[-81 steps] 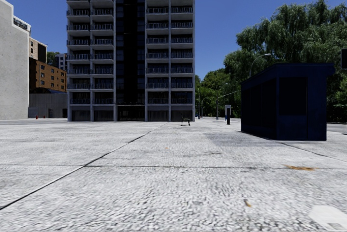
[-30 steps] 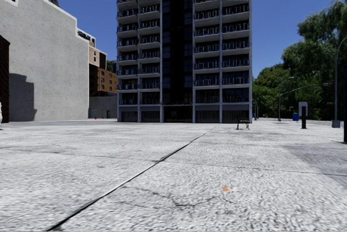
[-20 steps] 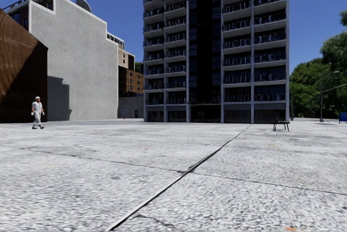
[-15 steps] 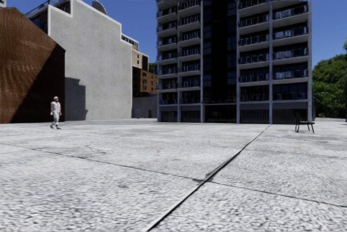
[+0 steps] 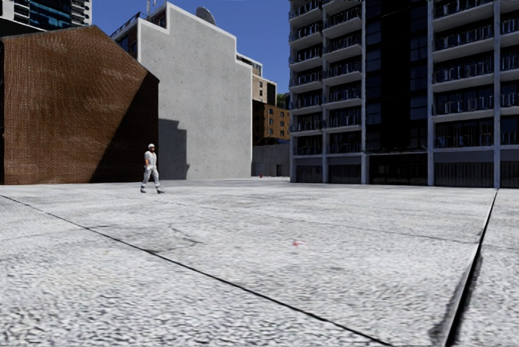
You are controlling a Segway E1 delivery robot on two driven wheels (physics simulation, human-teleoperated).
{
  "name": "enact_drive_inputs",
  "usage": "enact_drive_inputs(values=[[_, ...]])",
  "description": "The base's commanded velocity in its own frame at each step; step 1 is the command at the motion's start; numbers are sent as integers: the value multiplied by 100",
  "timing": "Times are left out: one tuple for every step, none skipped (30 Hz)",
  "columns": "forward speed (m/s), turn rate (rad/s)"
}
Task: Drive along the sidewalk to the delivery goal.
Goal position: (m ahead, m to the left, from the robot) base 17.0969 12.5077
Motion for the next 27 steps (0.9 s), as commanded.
enact_drive_inputs(values=[[200, 53], [200, 53], [200, 53], [200, 53], [200, 53], [200, 53], [200, 53], [200, 54], [200, 54], [200, 54], [200, 54], [200, 54], [200, 54], [200, 54], [200, 54], [200, 54], [200, 54], [200, 54], [200, 54], [200, 54], [200, 54], [200, 54], [200, 54], [200, 54], [200, 54], [200, 54], [200, 54]])
